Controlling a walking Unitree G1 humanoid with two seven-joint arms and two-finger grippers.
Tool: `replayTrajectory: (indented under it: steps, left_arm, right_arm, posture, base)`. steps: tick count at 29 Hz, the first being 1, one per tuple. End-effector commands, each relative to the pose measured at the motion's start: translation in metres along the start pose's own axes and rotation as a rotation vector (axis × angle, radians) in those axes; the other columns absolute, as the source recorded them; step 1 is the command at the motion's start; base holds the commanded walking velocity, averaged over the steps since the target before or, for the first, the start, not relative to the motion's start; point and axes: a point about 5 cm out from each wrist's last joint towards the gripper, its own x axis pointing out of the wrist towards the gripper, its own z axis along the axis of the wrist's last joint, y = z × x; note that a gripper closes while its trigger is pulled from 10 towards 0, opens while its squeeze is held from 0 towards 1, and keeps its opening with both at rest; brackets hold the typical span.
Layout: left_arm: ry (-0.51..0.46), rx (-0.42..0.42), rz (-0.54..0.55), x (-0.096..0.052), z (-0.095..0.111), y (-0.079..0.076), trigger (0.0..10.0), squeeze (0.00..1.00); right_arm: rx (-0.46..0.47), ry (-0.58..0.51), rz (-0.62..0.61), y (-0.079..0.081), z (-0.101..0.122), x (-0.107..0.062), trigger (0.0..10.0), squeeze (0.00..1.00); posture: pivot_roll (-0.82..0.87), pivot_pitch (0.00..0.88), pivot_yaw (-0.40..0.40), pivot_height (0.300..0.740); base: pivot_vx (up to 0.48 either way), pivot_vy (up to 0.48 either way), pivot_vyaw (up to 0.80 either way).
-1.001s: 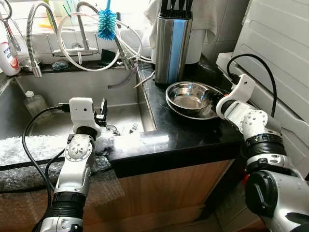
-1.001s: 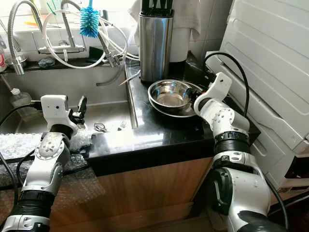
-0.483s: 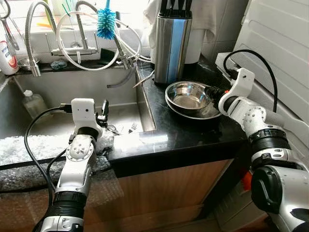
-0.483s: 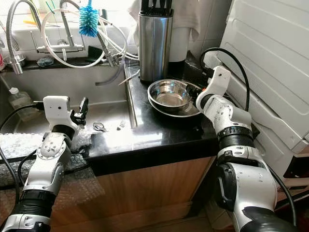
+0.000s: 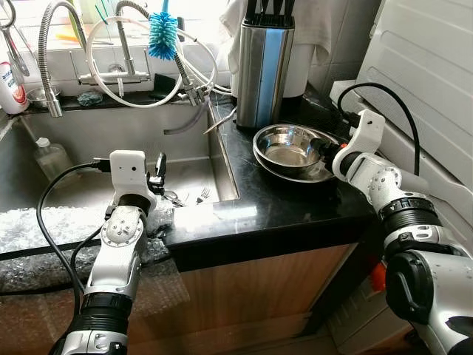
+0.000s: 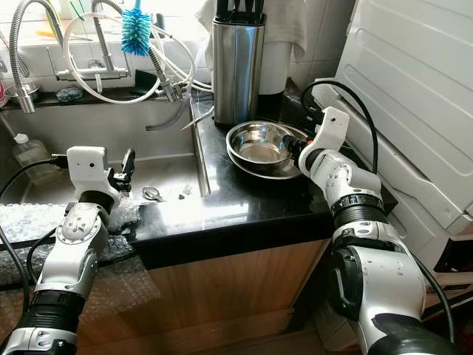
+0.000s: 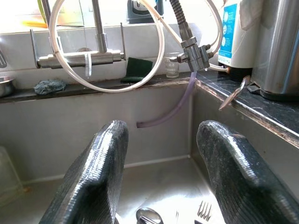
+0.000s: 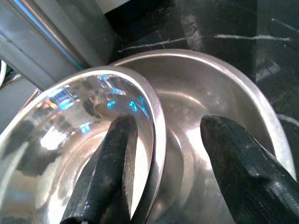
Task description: Kitchen organization
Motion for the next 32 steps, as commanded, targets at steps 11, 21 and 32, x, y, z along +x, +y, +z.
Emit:
replayTrajectory:
  steps: [11,21,32]
  left_arm:
    - [-0.004,0.026,-0.011,0.002,0.003,-0.002,10.0,0.0]
    - [0.005,0.037,-0.021,0.002,0.001,-0.004,10.0,0.0]
    - [-0.025,0.023,-0.007,0.001,0.006,-0.004,10.0,0.0]
  right_arm:
    - [0.024,-0.017,0.034,0.006,0.006,0.001,0.0,0.0]
    - [0.036,-0.02,0.032,0.006,0.005,0.002,0.0,0.0]
    - [0.034,-0.315,0.08,0.023,0.042,-0.01,0.0,0.0]
  posture:
    - [-0.15,0.0,-0.055,0.74]
    - [-0.15,0.0,-0.056,0.74]
    - [-0.15,0.0,-0.052,0.74]
  base:
    - [0.0,0.0,0.0]
    - [0.0,0.0,0.0]
    - [0.0,0.0,0.0]
